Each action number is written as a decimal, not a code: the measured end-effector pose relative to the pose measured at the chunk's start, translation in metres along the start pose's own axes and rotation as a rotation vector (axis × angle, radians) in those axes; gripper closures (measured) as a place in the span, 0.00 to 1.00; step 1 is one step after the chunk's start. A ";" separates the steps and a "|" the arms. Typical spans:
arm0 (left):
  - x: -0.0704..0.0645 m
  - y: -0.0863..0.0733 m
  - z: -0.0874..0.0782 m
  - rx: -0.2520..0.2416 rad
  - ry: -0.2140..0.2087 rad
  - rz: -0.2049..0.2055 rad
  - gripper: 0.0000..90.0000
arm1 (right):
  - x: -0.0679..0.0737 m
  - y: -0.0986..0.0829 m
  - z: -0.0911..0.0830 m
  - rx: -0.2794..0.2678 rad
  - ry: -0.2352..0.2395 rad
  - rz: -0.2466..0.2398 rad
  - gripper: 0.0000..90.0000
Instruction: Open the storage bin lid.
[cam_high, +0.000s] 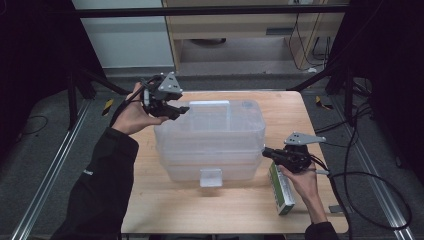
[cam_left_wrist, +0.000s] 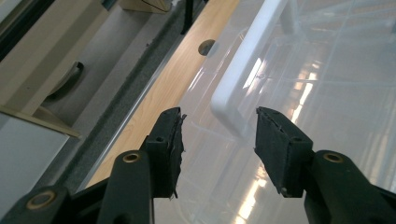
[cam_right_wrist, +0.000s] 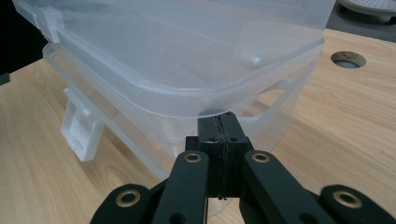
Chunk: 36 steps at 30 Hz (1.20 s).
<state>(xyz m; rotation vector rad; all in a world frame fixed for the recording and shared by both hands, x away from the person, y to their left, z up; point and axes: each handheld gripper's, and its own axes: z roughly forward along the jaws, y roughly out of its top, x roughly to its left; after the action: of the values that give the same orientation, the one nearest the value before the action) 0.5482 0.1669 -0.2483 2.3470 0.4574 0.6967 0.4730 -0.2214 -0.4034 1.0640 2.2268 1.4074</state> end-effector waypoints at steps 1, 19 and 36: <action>-0.001 -0.002 -0.003 -0.004 0.015 -0.012 0.59 | 0.000 0.000 0.000 0.001 0.000 0.000 1.00; -0.021 -0.086 -0.059 -0.193 0.220 -0.345 0.85 | 0.001 -0.001 0.000 0.007 -0.010 -0.003 1.00; -0.056 -0.164 -0.047 -0.222 0.253 -0.490 0.92 | 0.002 0.000 -0.001 0.004 -0.019 -0.015 1.00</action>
<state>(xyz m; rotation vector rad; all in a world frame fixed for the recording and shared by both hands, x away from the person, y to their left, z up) 0.4531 0.2829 -0.3465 1.8424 0.9732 0.7594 0.4710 -0.2204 -0.4033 1.0557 2.2211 1.3819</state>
